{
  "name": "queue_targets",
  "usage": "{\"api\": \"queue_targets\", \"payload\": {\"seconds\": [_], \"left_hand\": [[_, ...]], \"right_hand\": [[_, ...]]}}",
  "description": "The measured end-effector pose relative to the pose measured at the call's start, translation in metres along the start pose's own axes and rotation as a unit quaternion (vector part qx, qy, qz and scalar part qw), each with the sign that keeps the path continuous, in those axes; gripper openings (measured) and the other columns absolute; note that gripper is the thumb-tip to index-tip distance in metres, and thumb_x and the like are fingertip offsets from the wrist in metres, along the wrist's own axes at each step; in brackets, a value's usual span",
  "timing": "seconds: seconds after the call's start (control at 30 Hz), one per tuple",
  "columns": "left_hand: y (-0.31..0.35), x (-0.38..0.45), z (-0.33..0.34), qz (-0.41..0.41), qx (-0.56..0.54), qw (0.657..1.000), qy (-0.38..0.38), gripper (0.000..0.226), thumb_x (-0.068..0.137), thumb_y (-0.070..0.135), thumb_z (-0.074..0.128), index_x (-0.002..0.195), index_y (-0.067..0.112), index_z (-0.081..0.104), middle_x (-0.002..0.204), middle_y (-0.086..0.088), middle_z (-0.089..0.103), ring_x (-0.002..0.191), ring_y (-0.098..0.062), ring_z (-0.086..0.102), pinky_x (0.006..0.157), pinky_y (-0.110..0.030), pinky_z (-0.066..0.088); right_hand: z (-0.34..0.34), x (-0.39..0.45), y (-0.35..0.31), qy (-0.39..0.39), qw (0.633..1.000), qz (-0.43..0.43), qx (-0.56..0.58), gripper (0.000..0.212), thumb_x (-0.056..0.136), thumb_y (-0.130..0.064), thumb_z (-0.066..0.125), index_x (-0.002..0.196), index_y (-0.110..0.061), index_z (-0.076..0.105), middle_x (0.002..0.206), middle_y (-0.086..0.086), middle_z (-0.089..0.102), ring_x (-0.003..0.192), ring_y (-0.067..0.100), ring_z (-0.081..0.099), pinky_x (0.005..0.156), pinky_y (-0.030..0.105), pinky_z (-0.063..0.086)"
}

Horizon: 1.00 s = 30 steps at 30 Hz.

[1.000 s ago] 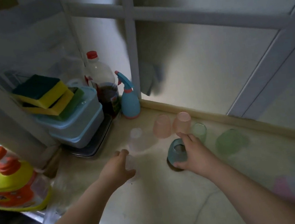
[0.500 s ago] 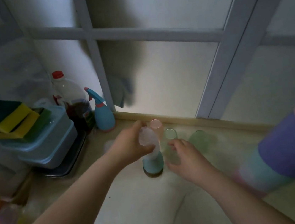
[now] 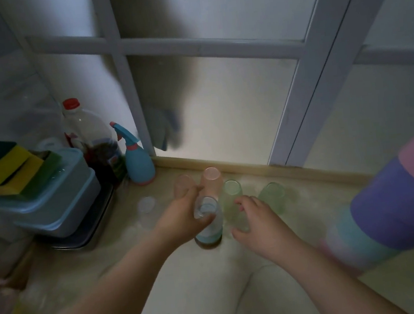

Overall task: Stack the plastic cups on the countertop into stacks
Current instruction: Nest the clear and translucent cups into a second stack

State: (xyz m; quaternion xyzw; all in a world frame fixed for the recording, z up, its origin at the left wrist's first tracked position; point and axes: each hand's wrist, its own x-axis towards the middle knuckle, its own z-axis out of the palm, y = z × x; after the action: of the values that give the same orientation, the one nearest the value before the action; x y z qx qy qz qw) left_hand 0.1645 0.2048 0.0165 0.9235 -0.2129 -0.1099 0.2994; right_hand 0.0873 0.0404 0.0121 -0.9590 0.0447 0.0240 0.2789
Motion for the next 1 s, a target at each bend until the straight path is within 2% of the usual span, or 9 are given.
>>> {"api": "queue_targets", "payload": {"seconds": [0.13,0.23,0.33,0.5,0.6,0.7,0.8,0.93,1.0], "left_hand": [[-0.021,-0.004,-0.023,-0.024,0.022,0.998,0.053,0.053,0.084,0.036,0.059,0.131,0.020,0.042,0.130,-0.003,0.054,0.113,-0.020,0.054,0.091,-0.033,0.046],[-0.041,-0.006,-0.030,-0.033,0.028,0.996,0.075,0.048,0.084,0.031,0.060,0.129,0.019,0.045,0.128,-0.003,0.056,0.110,-0.018,0.055,0.084,-0.028,0.044],[-0.058,-0.008,-0.030,-0.035,0.031,0.995,0.084,0.048,0.085,0.031,0.060,0.130,0.020,0.045,0.128,-0.002,0.055,0.110,-0.015,0.054,0.079,-0.023,0.038],[-0.078,-0.006,-0.028,-0.017,0.027,0.994,0.105,0.046,0.085,0.029,0.060,0.129,0.020,0.047,0.126,0.000,0.055,0.109,-0.012,0.053,0.081,-0.021,0.036],[-0.086,-0.005,-0.029,-0.012,0.020,0.993,0.115,0.045,0.085,0.029,0.060,0.128,0.021,0.047,0.125,0.002,0.055,0.108,-0.009,0.051,0.084,-0.020,0.036],[-0.092,-0.004,-0.031,-0.016,0.018,0.993,0.116,0.045,0.085,0.027,0.060,0.128,0.020,0.047,0.126,0.001,0.053,0.110,-0.011,0.050,0.085,-0.020,0.034],[-0.099,0.003,-0.034,-0.045,0.021,0.994,0.098,0.050,0.084,0.027,0.061,0.130,0.019,0.043,0.132,-0.002,0.048,0.118,-0.018,0.047,0.089,-0.023,0.036],[-0.106,0.022,-0.033,-0.090,0.034,0.994,0.055,0.066,0.080,0.031,0.066,0.136,0.016,0.035,0.140,-0.007,0.040,0.125,-0.023,0.041,0.098,-0.030,0.037],[-0.109,0.032,-0.031,-0.112,0.044,0.992,0.036,0.074,0.078,0.031,0.068,0.139,0.014,0.029,0.143,-0.010,0.035,0.128,-0.027,0.038,0.102,-0.035,0.036]], "right_hand": [[0.001,0.023,-0.002,0.038,0.999,0.021,-0.009,0.058,0.083,-0.024,0.062,0.134,-0.011,0.039,0.130,0.011,0.048,0.122,0.027,0.045,0.102,0.033,0.039],[0.005,0.050,0.005,0.034,0.997,0.063,-0.022,0.059,0.082,-0.018,0.062,0.135,-0.011,0.037,0.132,0.014,0.045,0.122,0.031,0.045,0.101,0.035,0.039],[0.015,0.078,0.018,0.001,0.995,0.099,-0.026,0.068,0.081,-0.018,0.065,0.139,-0.012,0.031,0.140,0.015,0.038,0.127,0.033,0.041,0.103,0.036,0.038],[0.040,0.111,0.033,-0.033,0.990,0.139,0.010,0.082,0.077,-0.020,0.072,0.144,-0.016,0.024,0.146,0.014,0.029,0.132,0.034,0.036,0.109,0.037,0.033],[0.053,0.118,0.039,-0.013,0.988,0.147,0.048,0.077,0.075,-0.015,0.074,0.139,-0.019,0.031,0.140,0.016,0.034,0.126,0.034,0.043,0.106,0.040,0.038],[0.054,0.117,0.037,-0.001,0.989,0.143,0.030,0.068,0.076,-0.011,0.071,0.134,-0.017,0.036,0.132,0.019,0.039,0.118,0.037,0.049,0.101,0.040,0.041],[0.038,0.110,0.024,0.030,0.989,0.141,0.017,0.064,0.075,-0.018,0.072,0.130,-0.015,0.039,0.128,0.019,0.043,0.115,0.038,0.050,0.097,0.039,0.043],[0.007,0.095,0.002,0.090,0.990,0.105,0.021,0.068,0.071,-0.021,0.072,0.130,-0.017,0.039,0.125,0.016,0.046,0.114,0.036,0.050,0.094,0.039,0.045],[-0.005,0.087,-0.007,0.112,0.989,0.091,0.024,0.073,0.073,-0.019,0.072,0.135,-0.016,0.034,0.129,0.016,0.046,0.118,0.033,0.048,0.095,0.037,0.041]]}}
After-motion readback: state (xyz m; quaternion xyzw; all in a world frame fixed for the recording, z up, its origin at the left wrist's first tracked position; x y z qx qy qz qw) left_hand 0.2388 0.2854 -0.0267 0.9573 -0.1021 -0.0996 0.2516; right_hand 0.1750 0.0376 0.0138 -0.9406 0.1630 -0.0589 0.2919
